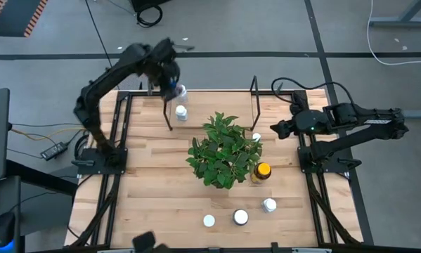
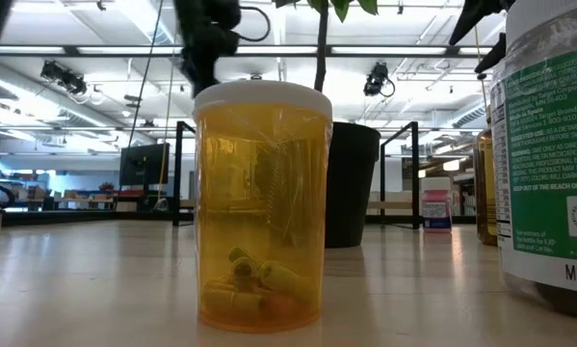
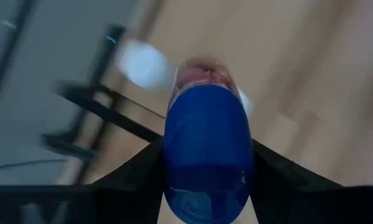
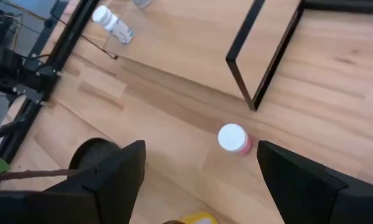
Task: Pick and place medicine bottles onto shelf by color
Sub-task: Put the blue pill bottle on the shelf
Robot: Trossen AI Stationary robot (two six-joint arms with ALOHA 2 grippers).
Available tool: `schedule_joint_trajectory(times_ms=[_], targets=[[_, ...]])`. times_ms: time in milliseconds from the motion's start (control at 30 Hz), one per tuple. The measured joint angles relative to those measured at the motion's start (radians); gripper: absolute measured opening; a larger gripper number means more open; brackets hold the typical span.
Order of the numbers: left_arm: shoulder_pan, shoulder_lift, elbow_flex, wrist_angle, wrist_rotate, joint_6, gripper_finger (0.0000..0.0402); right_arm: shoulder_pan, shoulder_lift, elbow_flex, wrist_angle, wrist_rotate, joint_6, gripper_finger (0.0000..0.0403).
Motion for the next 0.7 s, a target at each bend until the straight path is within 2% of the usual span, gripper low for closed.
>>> schedule_joint_trajectory(times_ms=[167,300,467,700], targets=[[0.013,0.166,0.259,-0.033,-0.008,0.064,0.0184,0.000,0.036,0.000,0.004,-0.036,0.004,0.0316],[0.014,0.281,0.397,-0.061,-0.036,0.087,0.0184,0.000,0.047,0.000,0.004,-0.076,-0.029,0.0316],[-0.004,0.347,0.357,-0.043,-0.045,0.112,0.0184,0.000,0.046,0.000,0.004,-0.119,-0.086,0.0316],[-0.049,0.414,0.355,0.004,-0.122,0.154,0.0189,0.000,0.045,0.000,0.000,-0.188,-0.160,0.0316]])
